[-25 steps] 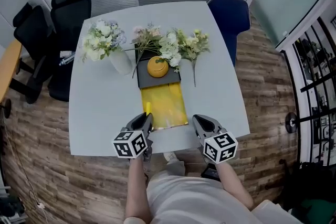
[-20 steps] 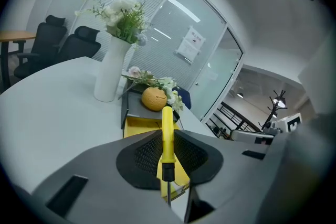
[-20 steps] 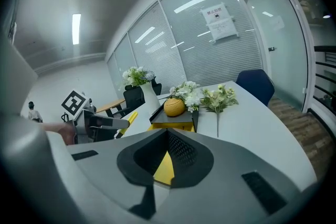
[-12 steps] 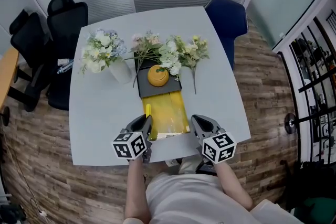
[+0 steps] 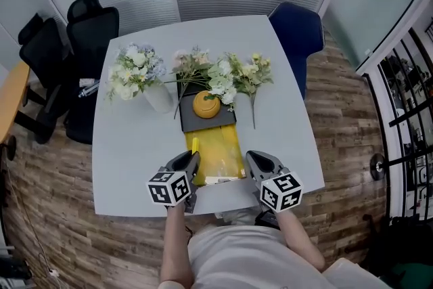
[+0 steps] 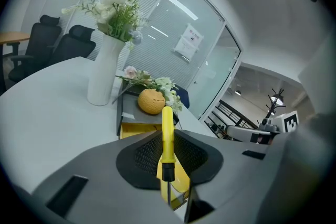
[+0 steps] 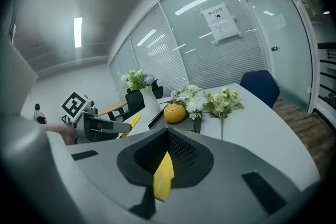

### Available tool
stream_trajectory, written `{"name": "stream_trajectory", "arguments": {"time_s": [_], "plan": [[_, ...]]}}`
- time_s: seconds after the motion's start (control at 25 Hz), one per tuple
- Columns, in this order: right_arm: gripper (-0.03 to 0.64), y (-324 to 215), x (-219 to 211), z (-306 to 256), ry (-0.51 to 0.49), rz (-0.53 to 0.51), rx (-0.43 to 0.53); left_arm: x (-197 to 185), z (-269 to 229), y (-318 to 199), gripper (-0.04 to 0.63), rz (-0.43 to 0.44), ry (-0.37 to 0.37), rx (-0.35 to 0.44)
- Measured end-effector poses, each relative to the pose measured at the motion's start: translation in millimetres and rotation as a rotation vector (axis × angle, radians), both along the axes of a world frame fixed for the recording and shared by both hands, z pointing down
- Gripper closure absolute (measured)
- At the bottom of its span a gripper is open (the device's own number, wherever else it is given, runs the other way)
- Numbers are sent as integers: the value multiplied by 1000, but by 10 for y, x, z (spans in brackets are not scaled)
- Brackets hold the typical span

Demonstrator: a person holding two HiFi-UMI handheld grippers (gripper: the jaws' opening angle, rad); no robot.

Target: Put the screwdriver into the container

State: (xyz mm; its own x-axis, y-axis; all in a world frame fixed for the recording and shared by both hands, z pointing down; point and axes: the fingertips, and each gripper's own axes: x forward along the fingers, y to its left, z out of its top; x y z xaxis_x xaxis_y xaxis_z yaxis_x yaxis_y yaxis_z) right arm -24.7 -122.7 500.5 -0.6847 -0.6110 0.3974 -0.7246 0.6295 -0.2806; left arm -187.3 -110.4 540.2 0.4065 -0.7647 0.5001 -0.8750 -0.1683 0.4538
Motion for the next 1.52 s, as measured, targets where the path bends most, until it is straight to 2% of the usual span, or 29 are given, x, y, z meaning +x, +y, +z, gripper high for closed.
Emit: {"name": "stream_trajectory", "arguments": {"time_s": [0.36, 1.52], "plan": [[601, -173, 43, 98, -13, -5, -17, 134, 94, -119, 528, 38, -30, -28], [601, -549, 140, 512, 45, 19, -98, 364, 659, -459, 528, 148, -62, -155]]}}
